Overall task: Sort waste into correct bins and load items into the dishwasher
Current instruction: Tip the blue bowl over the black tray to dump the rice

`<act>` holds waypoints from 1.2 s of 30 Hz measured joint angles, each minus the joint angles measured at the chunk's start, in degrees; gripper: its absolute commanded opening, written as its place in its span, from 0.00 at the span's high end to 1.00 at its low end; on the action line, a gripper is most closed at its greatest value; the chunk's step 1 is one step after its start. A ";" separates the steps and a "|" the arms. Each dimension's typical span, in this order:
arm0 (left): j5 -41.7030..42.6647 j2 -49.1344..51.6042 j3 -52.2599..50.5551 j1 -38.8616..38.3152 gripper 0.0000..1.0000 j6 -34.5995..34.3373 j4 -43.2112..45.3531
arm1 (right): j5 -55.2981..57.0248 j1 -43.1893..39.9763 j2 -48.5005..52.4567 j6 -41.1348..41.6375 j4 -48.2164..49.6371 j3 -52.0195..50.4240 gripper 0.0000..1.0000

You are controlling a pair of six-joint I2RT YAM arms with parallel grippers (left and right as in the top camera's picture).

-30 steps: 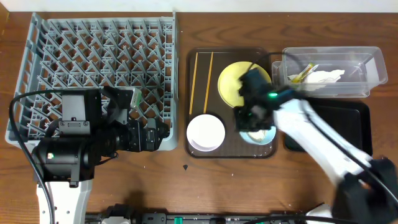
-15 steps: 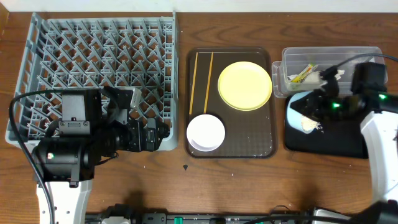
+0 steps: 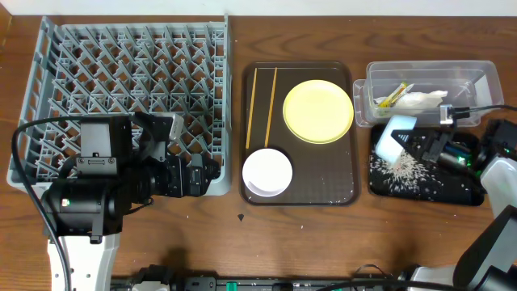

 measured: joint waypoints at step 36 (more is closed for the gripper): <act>0.00 0.00 0.00 0.00 0.02 0.00 0.00 | 0.20 -0.13 -0.81 -1.51 -4.90 -0.85 0.99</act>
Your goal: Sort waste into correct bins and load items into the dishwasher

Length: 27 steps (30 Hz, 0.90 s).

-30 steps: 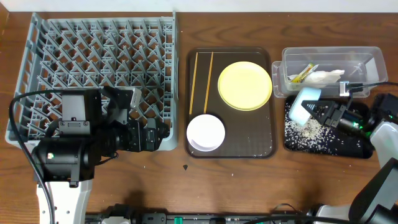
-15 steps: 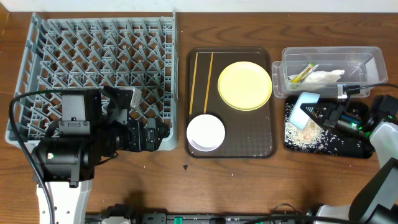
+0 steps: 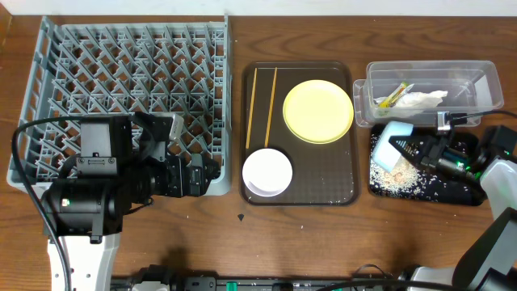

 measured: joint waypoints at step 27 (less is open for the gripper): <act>0.00 0.00 0.00 0.00 0.02 0.02 0.00 | 1.84 0.02 -4.96 3.13 1.22 0.02 0.99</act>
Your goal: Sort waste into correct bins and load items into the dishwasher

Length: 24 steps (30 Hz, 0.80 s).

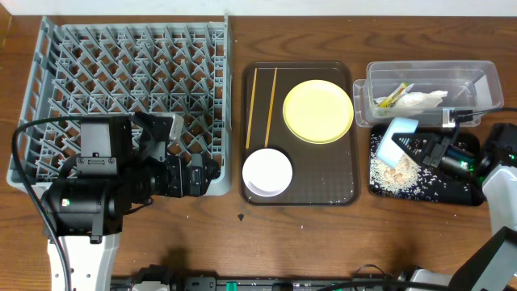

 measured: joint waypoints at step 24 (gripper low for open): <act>0.00 0.00 0.00 0.00 0.02 -0.02 -0.42 | 67.19 60.02 -4.20 16.76 -3.72 5.60 0.92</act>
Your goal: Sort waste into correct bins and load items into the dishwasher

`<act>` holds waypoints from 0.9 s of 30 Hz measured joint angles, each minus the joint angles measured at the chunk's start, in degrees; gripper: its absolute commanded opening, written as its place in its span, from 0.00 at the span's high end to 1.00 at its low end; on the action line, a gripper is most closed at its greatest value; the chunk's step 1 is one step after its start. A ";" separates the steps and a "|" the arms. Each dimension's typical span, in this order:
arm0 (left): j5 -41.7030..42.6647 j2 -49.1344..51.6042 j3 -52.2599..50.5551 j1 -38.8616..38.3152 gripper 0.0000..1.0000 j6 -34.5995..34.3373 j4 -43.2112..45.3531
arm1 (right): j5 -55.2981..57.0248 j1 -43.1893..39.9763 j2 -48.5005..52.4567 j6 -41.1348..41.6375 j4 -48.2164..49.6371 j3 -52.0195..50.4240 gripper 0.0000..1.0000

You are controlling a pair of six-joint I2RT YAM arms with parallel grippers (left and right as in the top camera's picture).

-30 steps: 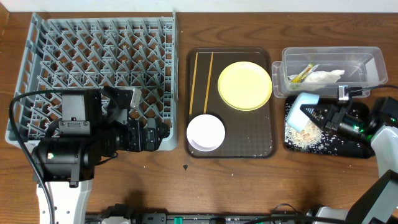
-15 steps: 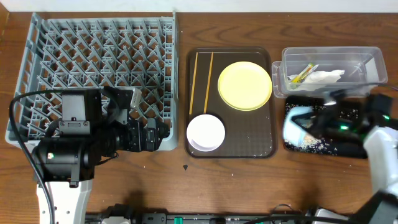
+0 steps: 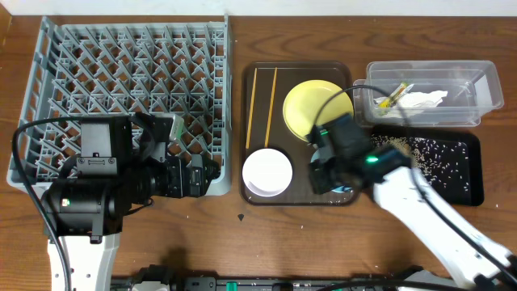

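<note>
My right gripper hangs over the front right of the brown tray. It seems shut on the light blue cup, of which only a sliver shows beneath it. On the tray lie a yellow plate, a white bowl and two chopsticks. The grey dish rack stands at the left. My left gripper rests at the rack's front right corner; its jaws are too dark to read.
A clear bin at the back right holds wrappers and paper. In front of it a black bin is strewn with rice grains. The left arm's bulky base covers the rack's front edge.
The right arm has moved left from the black bin to the brown tray's front right, the blue cup still with it. The left arm has not moved.
My right gripper held the blue cup tilted over the black bin, with rice heaped under its mouth. It stayed there at the two later moments, the rice spreading in the bin. Now the cup is over the tray and the rice lies scattered in the bin.
</note>
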 measured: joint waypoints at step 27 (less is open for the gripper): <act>-23.12 29.86 17.49 -21.51 0.27 -11.15 9.27 | 2.34 -14.19 -17.00 8.33 -1.29 5.35 0.43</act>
